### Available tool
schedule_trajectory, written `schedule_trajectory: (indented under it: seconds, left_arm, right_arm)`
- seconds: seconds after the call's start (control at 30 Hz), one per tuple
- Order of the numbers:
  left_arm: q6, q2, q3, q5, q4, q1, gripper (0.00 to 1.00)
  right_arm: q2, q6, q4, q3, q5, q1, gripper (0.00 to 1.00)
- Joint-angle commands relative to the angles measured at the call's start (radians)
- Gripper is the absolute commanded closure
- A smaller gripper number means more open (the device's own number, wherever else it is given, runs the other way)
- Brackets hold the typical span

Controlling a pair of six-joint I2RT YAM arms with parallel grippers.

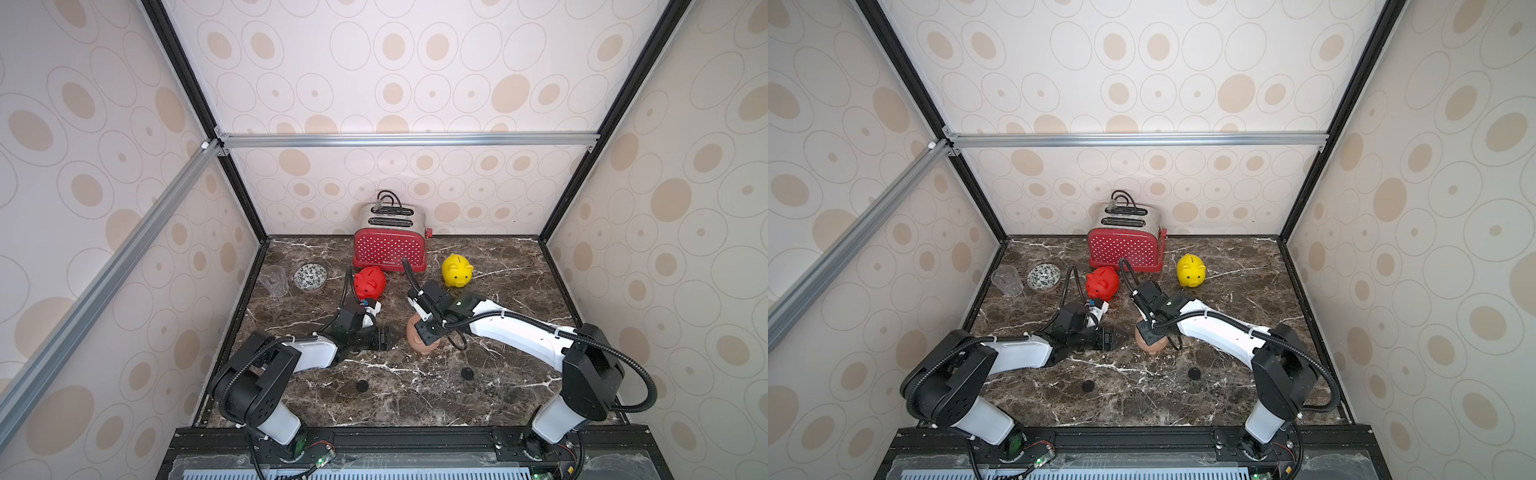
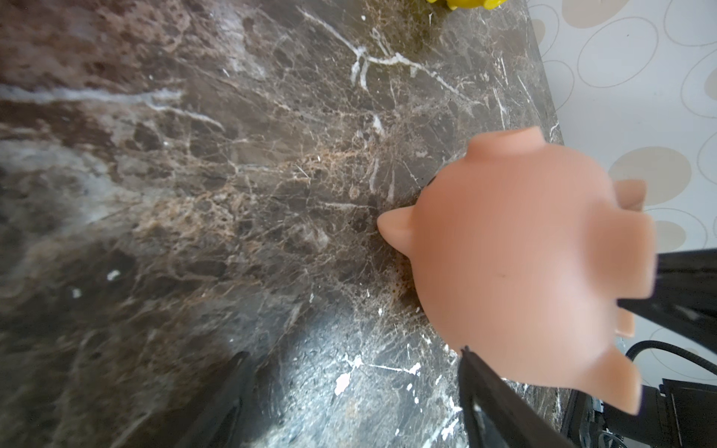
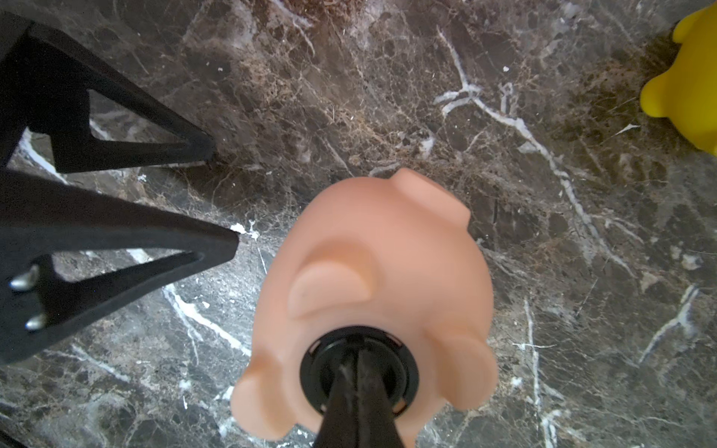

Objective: Close piggy banks
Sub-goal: Insert the knob into the piggy bank.

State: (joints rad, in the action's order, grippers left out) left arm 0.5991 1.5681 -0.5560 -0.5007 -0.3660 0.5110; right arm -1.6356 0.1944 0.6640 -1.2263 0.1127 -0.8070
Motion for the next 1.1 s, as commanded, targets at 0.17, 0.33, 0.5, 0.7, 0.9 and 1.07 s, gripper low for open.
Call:
schedule_trajectory:
  seconds: [0.17,0.33,0.5,0.7,0.9,1.07]
  left_arm:
    - [0.008,0.008,-0.021,-0.012,-0.021,-0.005,0.18]
    - [0.008,0.001,-0.023,-0.011,-0.015,-0.006,0.18]
    - [0.000,-0.059,-0.036,0.015,0.036,-0.005,0.17]
    - [-0.017,-0.138,-0.067,0.047,0.093,-0.005,0.17]
    - [0.055,-0.104,-0.095,-0.009,-0.014,-0.011,0.15]
    - [0.094,-0.059,-0.084,-0.062,-0.102,-0.021,0.12]
  right_arm:
    - [-0.031,0.014,0.020,-0.003,0.031,-0.006,1.00]
    - [-0.042,0.023,0.026,-0.013,0.038,-0.008,1.00]
    - [-0.042,0.024,0.025,-0.015,0.039,-0.008,1.00]
    - [-0.041,0.017,0.009,-0.010,0.034,-0.008,1.00]
    - [-0.035,0.009,-0.003,0.000,0.032,-0.008,1.00]
    - [-0.041,-0.013,0.003,-0.006,0.039,-0.007,1.00]
